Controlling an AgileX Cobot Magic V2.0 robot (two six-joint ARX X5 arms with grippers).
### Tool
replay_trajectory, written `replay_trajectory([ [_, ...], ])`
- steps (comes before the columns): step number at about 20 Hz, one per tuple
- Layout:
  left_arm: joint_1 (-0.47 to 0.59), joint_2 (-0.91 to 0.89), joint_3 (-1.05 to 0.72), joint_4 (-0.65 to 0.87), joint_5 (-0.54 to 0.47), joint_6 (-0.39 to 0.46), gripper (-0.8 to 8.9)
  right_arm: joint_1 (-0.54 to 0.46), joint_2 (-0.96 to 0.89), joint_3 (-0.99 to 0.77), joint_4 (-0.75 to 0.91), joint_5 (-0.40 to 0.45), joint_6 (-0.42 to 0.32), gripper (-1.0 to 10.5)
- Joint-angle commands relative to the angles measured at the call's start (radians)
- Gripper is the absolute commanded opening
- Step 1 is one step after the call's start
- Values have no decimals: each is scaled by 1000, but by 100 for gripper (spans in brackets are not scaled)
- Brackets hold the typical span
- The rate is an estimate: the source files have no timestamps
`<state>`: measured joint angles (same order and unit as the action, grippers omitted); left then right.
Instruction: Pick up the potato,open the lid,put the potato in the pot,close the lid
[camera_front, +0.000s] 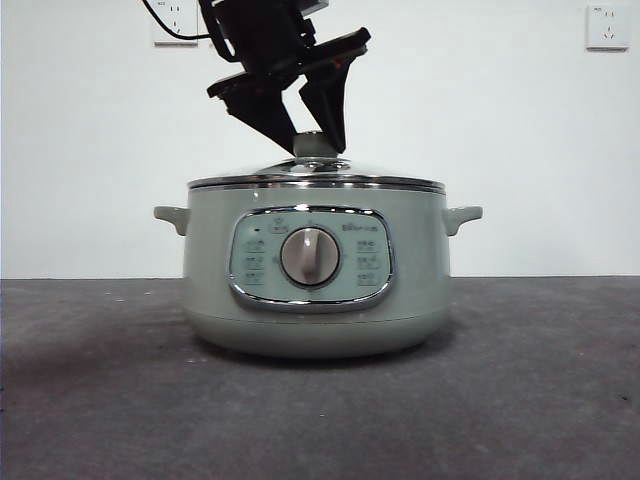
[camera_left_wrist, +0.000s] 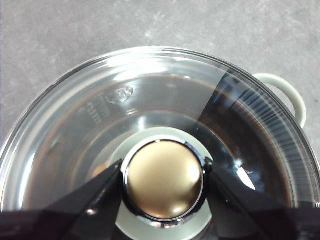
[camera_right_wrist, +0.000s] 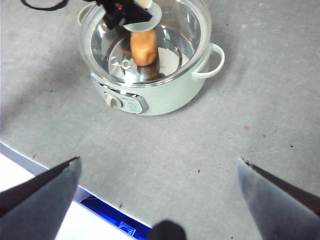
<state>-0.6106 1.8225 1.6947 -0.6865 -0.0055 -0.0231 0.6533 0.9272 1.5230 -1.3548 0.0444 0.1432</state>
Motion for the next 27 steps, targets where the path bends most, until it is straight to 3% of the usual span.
replay_trajectory([
  [1,21,-84,-17,-33,-13,29,628,1,-1,-5,-25,-3,11,634],
  [6,29,-335,-17,-105,-13,28,627,1,0,-5,-25,-3,11,634],
  [13,29,-665,-17,-459,-13,29,626,1,33,-5,-25,-3,10,634],
  [17,29,-734,-19,-633,-14,31,626,1,58,-5,-25,-3,2,634],
  [23,29,-751,-20,-633,91,24,616,1,64,-5,-25,-2,3,629],
  [24,29,-751,-20,-633,91,25,528,1,64,-5,-25,-2,3,620],
  [25,29,-752,-20,-633,91,28,331,1,64,-5,-25,-3,2,500],
  [26,29,-753,-20,-633,92,33,-26,1,64,-5,-25,-3,-14,24],
  [27,29,-756,-20,-633,90,37,-7,1,63,-5,-24,0,-42,31],
])
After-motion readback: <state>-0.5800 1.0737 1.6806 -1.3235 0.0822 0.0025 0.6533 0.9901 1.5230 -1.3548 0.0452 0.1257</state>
